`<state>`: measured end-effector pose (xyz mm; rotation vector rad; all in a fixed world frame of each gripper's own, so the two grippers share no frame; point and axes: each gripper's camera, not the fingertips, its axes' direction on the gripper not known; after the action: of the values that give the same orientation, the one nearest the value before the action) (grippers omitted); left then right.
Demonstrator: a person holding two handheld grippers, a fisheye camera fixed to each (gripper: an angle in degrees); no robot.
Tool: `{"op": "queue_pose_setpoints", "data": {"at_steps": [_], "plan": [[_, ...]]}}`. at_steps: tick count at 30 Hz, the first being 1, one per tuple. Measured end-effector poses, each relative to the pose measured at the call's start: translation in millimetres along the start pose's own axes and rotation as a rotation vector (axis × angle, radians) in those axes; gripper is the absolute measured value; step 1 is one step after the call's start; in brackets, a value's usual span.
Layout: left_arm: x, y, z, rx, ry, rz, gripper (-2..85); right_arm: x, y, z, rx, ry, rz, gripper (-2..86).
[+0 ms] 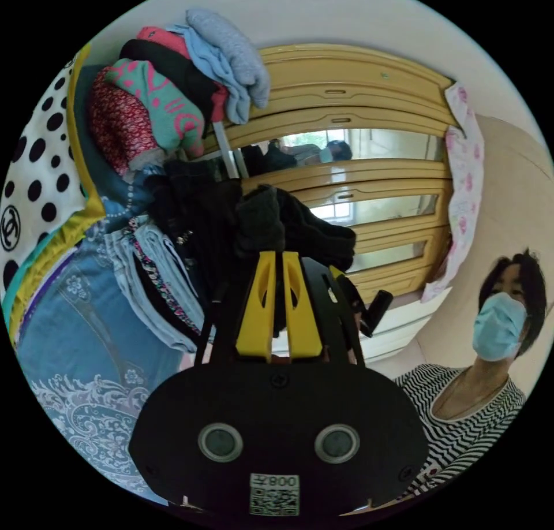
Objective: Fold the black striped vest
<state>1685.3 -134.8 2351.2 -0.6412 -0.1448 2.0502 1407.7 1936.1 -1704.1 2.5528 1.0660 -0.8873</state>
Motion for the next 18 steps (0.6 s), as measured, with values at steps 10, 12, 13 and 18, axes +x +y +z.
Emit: {"op": "queue_pose_setpoints", "data": {"at_steps": [10, 12, 13, 18], "plan": [[188.3, 53.9, -68.0, -0.113, 0.252, 0.214, 2.0, 16.0, -89.4, -97.9, 0.128, -0.067, 0.032, 3.2], [240.5, 70.7, -94.1, -0.12, 0.332, 0.265, 1.9, 14.5, -112.0, -129.9, 0.184, -0.109, 0.044, 3.1], [254.3, 74.9, -102.0, -0.12, 0.351, 0.281, 1.9, 13.6, -117.6, -138.1, 0.199, -0.123, 0.047, 3.1], [388.9, 122.2, -195.8, -0.109, 0.421, 0.447, 1.9, -21.3, -165.4, -213.4, 0.327, -0.187, 0.007, 2.9]]}}
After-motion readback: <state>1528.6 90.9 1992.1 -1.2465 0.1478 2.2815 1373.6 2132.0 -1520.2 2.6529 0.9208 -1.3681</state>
